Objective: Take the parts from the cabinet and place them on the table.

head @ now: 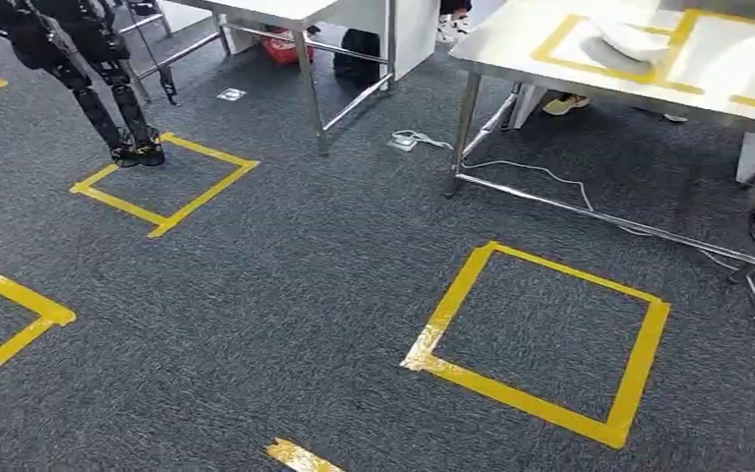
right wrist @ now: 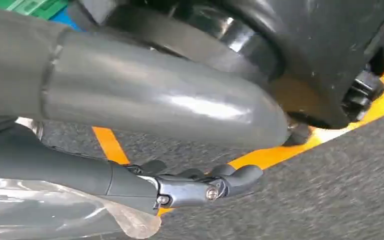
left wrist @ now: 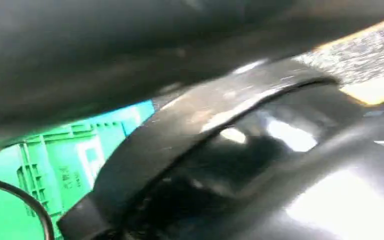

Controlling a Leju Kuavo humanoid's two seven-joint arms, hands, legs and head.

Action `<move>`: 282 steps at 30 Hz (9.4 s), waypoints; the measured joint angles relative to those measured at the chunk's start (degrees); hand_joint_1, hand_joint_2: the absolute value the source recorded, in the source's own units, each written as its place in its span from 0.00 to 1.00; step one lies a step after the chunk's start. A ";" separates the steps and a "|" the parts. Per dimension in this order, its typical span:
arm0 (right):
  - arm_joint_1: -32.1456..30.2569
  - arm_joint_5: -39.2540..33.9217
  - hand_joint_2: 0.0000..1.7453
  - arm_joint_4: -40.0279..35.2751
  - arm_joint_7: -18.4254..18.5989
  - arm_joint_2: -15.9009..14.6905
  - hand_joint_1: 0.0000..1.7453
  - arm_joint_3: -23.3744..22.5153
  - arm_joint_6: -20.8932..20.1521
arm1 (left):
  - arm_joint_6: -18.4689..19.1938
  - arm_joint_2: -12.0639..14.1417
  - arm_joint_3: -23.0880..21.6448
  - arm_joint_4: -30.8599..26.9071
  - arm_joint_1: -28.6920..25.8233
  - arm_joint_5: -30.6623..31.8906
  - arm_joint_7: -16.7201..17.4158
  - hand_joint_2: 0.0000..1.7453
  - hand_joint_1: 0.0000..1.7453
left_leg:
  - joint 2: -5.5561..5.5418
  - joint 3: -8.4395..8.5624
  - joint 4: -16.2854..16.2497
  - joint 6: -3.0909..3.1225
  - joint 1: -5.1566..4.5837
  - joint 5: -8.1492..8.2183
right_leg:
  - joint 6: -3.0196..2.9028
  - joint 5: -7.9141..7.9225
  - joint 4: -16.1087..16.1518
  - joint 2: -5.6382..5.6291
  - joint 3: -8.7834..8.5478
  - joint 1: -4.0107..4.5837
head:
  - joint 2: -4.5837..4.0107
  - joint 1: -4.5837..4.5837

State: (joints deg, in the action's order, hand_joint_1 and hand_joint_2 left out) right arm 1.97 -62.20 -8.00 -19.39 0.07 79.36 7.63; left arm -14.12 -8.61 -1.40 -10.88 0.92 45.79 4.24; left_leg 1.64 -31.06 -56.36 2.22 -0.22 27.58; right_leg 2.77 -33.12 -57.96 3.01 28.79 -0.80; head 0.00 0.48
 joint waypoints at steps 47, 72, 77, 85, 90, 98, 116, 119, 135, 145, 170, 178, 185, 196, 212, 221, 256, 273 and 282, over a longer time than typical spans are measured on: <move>-0.62 0.07 0.00 0.15 0.46 -0.28 0.00 0.85 0.04 | -0.15 -0.87 1.88 0.00 0.09 -1.81 -0.63 0.00 0.00 | -3.65 -3.83 -7.68 -2.73 0.00 4.51 | -2.87 3.57 1.54 -3.30 0.58 -0.20 | 0.00 -0.63; -0.16 -0.26 0.00 0.17 0.52 -0.26 0.00 0.85 -0.20 | -0.29 -1.03 2.49 0.00 0.02 -1.36 -0.63 0.00 0.00 | -5.88 -0.03 -1.13 -1.13 -0.40 0.85 | -1.04 4.02 0.74 -4.36 2.27 -0.14 | 0.00 0.50; -0.44 -0.50 0.00 0.22 0.50 -0.26 0.00 0.83 -0.31 | -0.28 -0.94 2.51 0.00 0.03 -1.35 -0.61 0.00 0.00 | -5.83 0.15 -0.73 0.02 -0.38 0.61 | -1.23 4.04 0.74 -4.41 2.26 0.17 | 0.00 0.55; -0.34 -0.48 0.00 0.22 0.46 -0.24 0.00 0.83 -0.55 | -0.28 -0.94 2.54 0.00 0.03 -1.35 -0.61 0.00 0.00 | -5.82 0.33 -0.23 -1.32 -0.21 0.56 | -1.81 3.81 0.62 -4.39 2.24 0.30 | 0.00 0.52; -0.32 -0.52 0.00 0.22 0.42 -0.26 0.00 0.83 -0.55 | -0.28 -0.94 2.56 0.00 0.03 -1.38 -0.41 0.00 0.00 | -5.82 0.32 -0.24 -1.60 -0.19 0.64 | -1.82 3.80 0.62 -4.39 2.21 0.25 | 0.00 0.55; -0.31 -0.02 0.00 0.22 0.28 -0.24 0.00 0.87 -0.35 | -0.28 -0.90 2.71 0.00 0.03 -1.42 -0.28 0.00 0.00 | -5.80 0.20 -0.77 -1.16 -0.60 0.89 | -1.43 3.87 0.81 -4.37 2.13 -0.13 | 0.00 0.52; -0.18 0.15 0.00 0.22 0.20 -0.09 0.00 0.90 -0.28 | -0.22 -0.90 2.75 0.00 0.10 -1.49 -0.28 0.00 0.00 | -7.74 0.50 -0.98 -1.86 0.06 1.26 | 0.10 2.97 0.24 -6.47 1.65 -1.20 | 0.02 1.27; -0.23 0.15 0.00 0.24 0.24 -0.09 0.00 0.90 -0.28 | -0.11 -0.87 2.75 0.02 -0.04 -1.38 -0.15 0.00 0.00 | -8.52 0.26 -0.98 -2.29 0.34 1.11 | -0.91 3.00 -0.29 -5.47 1.85 -0.81 | 0.00 0.87; -0.30 0.07 0.00 0.26 0.22 -0.07 0.00 0.90 -0.17 | -0.11 -0.87 2.75 0.02 -0.01 -1.29 -0.11 0.00 0.00 | -1.58 -0.46 -1.57 -2.26 -0.87 0.96 | -2.47 1.88 -0.33 -1.16 1.15 0.40 | 0.00 0.13; -0.31 0.04 0.00 0.28 0.24 -0.07 0.00 0.90 -0.17 | -0.11 -0.92 2.75 0.02 0.09 -1.20 -0.11 0.00 0.00 | -1.58 -0.45 -1.63 -1.70 -0.93 1.07 | -1.86 2.24 0.36 -1.21 0.92 0.29 | 0.00 0.13; -0.39 -0.26 0.00 0.28 0.18 -0.07 0.00 0.87 -0.57 | 0.57 -0.90 2.75 0.00 0.20 -1.22 -0.11 0.00 0.00 | -1.84 0.62 0.48 0.33 -0.47 0.14 | 0.04 -4.90 -16.53 -2.82 9.70 0.05 | 0.00 0.66; -0.39 -0.28 0.00 0.24 0.02 0.09 0.00 0.87 -0.61 | 0.72 -0.79 2.75 0.00 0.32 -1.20 -0.11 0.00 0.00 | -2.54 0.18 -1.55 -1.82 -0.48 1.26 | -0.76 2.72 -0.83 -3.53 2.40 -0.42 | 0.00 0.46; -0.40 -0.35 0.00 0.31 -0.02 0.02 0.00 0.87 -0.55 | 0.72 -0.76 2.75 0.00 0.34 -1.22 -0.11 0.00 0.00 | -2.23 -7.59 -19.13 -2.80 -0.10 9.75 | -2.33 2.87 -0.66 -2.59 2.38 -0.01 | 0.00 -0.04; -0.13 -0.35 0.00 0.28 -0.11 0.13 0.00 0.87 -0.61 | 0.76 -0.66 2.75 0.00 0.23 -1.22 -0.09 0.00 0.00 | -1.94 0.47 -0.06 -0.17 -0.75 0.45 | -1.13 1.71 -1.55 -2.61 3.21 0.25 | -0.02 -0.09; -0.13 -0.31 0.00 0.35 -0.13 0.02 0.00 0.85 -0.59 | 0.96 -0.68 2.75 0.00 0.40 -1.20 -0.04 0.00 0.00 | -2.05 -1.98 -5.86 -2.64 -0.39 4.31 | -2.19 3.23 -0.38 -3.02 2.10 -0.46 | 0.00 -0.17; -0.13 -0.33 0.00 0.35 -0.11 0.02 0.00 0.85 -0.63 | 1.01 -0.66 2.75 0.00 0.44 -1.20 -0.04 0.00 0.00 | -2.05 1.58 -2.13 -2.43 -0.16 2.35 | -1.96 3.58 -0.50 -2.62 2.49 -0.10 | 0.00 -0.24; -0.04 -0.11 0.00 0.35 -0.13 -0.04 0.00 0.90 -0.98 | 1.51 -0.42 2.82 0.00 0.28 -1.29 0.26 0.00 0.00 | -1.78 2.62 0.65 -1.01 -0.18 1.55 | -0.54 4.47 0.66 -2.34 2.51 -0.03 | 0.00 -0.33; -0.07 0.33 0.00 0.39 -0.20 -0.13 0.00 0.94 -0.90 | 1.81 -0.50 2.82 0.00 0.47 -1.20 0.28 0.00 0.00 | -1.63 -0.61 -4.41 -2.53 -0.53 4.11 | -2.24 3.62 0.79 -2.74 1.41 -0.21 | 0.00 0.04; 0.00 0.68 0.00 0.39 -0.20 -0.13 0.00 1.01 -0.94 | 1.95 -0.42 2.84 0.00 0.65 -1.11 0.31 0.00 0.00 | 1.90 1.44 -1.28 -2.84 -0.36 1.60 | -2.07 3.34 0.59 0.53 1.24 0.31 | 0.00 -0.24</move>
State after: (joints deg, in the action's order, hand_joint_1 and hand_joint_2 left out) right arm 1.97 -61.53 -7.61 -19.58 -0.07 80.37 6.69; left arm -12.17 -9.03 1.44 -10.88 1.57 44.68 4.55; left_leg 3.54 -29.62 -57.64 -0.61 -0.58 29.18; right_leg 0.70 -29.78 -57.37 3.54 30.03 -0.49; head 0.00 0.24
